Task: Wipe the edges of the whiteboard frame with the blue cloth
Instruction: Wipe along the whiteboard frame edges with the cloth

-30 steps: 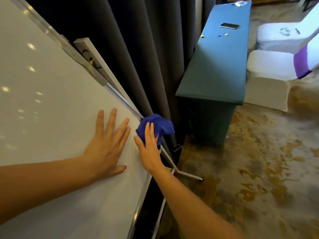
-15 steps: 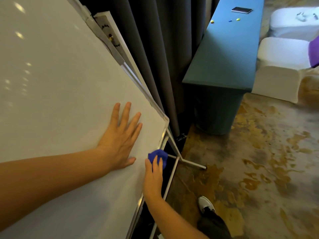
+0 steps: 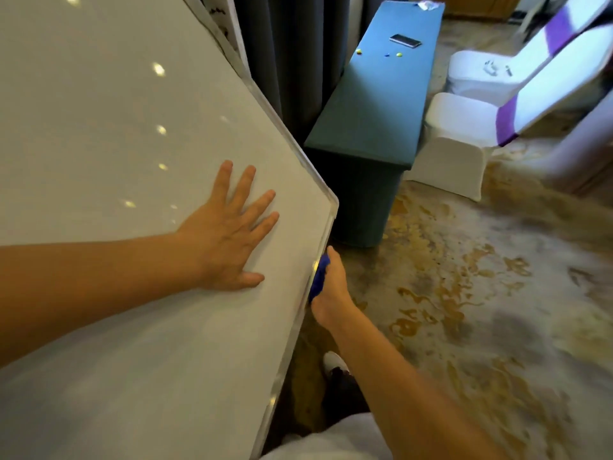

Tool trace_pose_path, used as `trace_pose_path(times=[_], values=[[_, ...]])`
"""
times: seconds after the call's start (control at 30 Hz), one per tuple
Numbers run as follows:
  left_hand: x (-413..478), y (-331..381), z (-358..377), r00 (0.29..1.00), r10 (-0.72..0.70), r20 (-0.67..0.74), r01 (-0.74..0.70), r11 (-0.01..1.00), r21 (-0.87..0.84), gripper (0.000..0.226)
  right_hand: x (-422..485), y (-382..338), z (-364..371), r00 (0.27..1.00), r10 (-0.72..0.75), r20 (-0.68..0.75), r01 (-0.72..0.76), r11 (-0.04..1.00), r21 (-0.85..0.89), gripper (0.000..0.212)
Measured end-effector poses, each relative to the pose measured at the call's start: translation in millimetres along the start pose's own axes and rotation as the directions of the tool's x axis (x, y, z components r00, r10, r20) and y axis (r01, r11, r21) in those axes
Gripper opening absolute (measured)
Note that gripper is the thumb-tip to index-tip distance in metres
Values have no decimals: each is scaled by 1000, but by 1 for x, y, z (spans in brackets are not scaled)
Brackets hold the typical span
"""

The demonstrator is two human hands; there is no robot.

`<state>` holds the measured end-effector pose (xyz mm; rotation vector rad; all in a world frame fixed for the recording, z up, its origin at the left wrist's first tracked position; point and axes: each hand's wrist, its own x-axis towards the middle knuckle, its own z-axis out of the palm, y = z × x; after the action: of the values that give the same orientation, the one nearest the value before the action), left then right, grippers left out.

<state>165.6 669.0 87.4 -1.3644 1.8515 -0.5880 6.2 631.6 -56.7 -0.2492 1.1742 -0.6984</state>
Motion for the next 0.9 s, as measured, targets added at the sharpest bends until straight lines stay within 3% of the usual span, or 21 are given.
trace_pose_path(times=[0.1,0.2,0.33,0.43,0.5,0.53,0.6,0.67,0.77,0.8,0.83,0.87,0.9], values=[[12,14,-20,997,16,-69,-17,1000,-11,106,-11,-24,-27,1000,-4,-29,2,998,-65,31],[16,25,-24,999,19,-44,-18,1000,10,103,-10,-38,-40,996,83,-25,-86,991,-106,20],[14,15,-15,1000,-13,-10,13,999,-36,98,0,-45,-37,958,210,197,-207,978,-34,24],[2,18,-16,981,-122,153,132,990,-57,94,19,-53,-46,888,323,327,-334,942,-24,41],[13,53,-45,893,-264,364,325,938,-118,96,44,-114,-55,784,505,361,-451,863,-228,40],[8,56,-45,865,-289,411,369,921,-129,98,50,-119,-50,791,488,368,-443,873,-204,42],[11,65,-47,824,-348,446,413,909,-53,99,58,-137,-31,817,425,389,-379,905,-194,45],[24,85,-53,738,-362,570,505,856,-110,97,59,-156,-10,826,391,406,-310,917,-251,32],[25,113,-51,764,-333,553,496,851,-173,88,67,-162,-15,845,347,407,-216,918,-333,6],[24,118,-50,771,-333,543,487,858,-166,86,64,-158,-18,862,291,415,-119,912,-393,5],[23,119,-50,773,-344,533,490,857,-159,85,61,-151,-20,877,186,443,73,860,-505,9],[23,122,-49,771,-365,522,509,846,-160,85,58,-144,-23,851,67,522,313,732,-605,19],[23,125,-47,769,-390,506,525,838,-150,85,56,-137,-26,764,-41,644,556,548,-625,32]])
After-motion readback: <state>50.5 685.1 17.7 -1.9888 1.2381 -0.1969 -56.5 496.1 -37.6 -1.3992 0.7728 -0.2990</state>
